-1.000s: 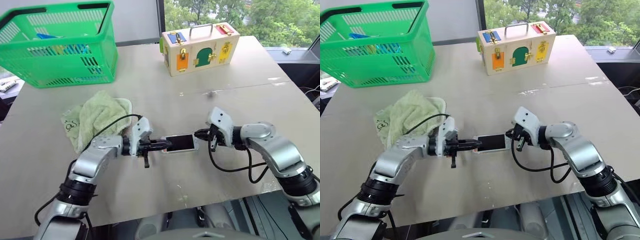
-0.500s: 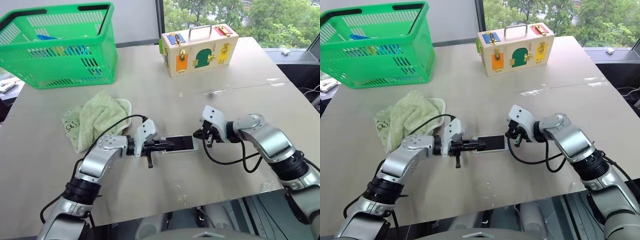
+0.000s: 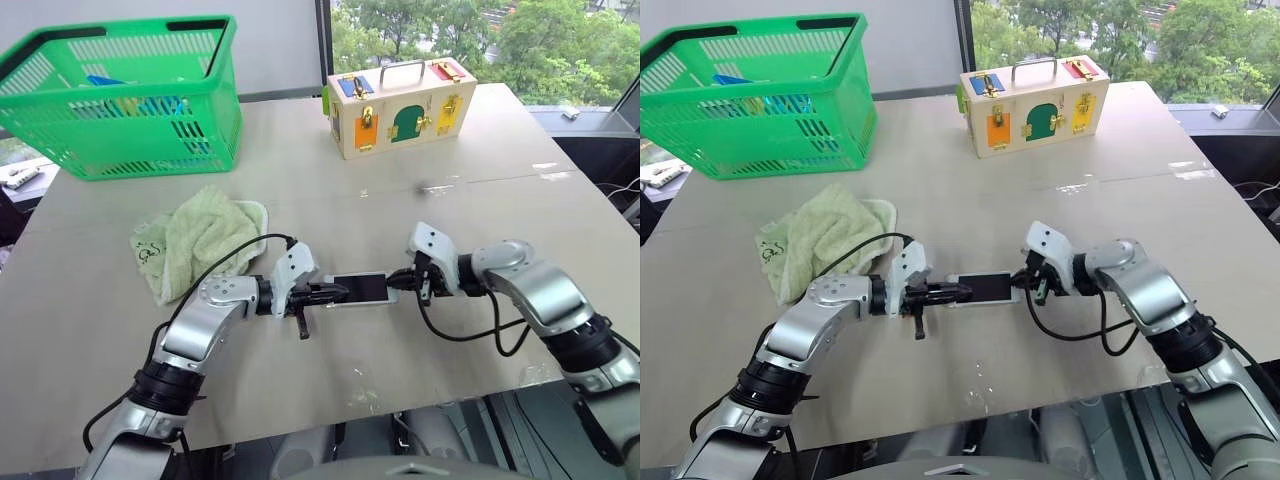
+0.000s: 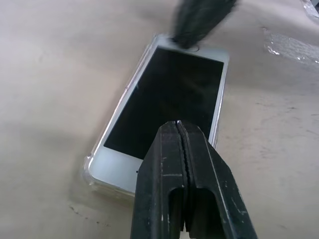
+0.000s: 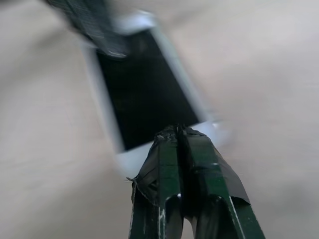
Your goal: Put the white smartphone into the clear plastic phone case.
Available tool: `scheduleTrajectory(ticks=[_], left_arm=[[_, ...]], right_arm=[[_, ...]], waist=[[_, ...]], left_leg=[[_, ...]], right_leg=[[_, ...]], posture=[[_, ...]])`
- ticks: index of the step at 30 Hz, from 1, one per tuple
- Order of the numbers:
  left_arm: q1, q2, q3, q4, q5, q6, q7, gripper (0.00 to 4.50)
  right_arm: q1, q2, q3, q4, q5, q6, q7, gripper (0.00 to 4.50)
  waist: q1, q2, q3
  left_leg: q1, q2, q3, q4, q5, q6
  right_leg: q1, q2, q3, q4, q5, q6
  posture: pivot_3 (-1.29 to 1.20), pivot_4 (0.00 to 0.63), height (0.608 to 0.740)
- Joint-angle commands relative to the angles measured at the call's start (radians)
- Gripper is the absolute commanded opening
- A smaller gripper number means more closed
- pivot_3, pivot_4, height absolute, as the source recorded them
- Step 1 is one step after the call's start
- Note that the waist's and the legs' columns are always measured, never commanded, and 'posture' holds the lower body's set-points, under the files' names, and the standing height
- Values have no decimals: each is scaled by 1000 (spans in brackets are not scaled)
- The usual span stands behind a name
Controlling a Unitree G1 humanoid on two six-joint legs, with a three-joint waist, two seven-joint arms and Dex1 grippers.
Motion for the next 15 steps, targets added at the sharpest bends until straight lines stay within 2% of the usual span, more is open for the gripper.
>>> scheduleTrajectory(ticks=[1,7,15], left_arm=[[4,3,-21,-13,21,16,6,0],[-1,8,-21,-23,19,29,8,0],[6,5,-22,-35,23,35,16,0]], right_arm=[[6,-26,13,-86,31,16,34,51],[-34,-65,185,16,-113,15,17,51],[-84,-29,265,146,-138,66,24,51]], waist=[[-2,1,0],[-1,1,0],[-1,-2,-2]], left_leg=[[-1,0,0,0,0,0],[0,0,0,0,-1,-2],[3,0,0,0,-2,-3]], right_leg=[[-1,0,0,0,0,-1],[0,0,0,0,-1,1],[2,0,-1,0,-2,-1]], posture=[[0,150,740],[0,150,740],[0,150,740]])
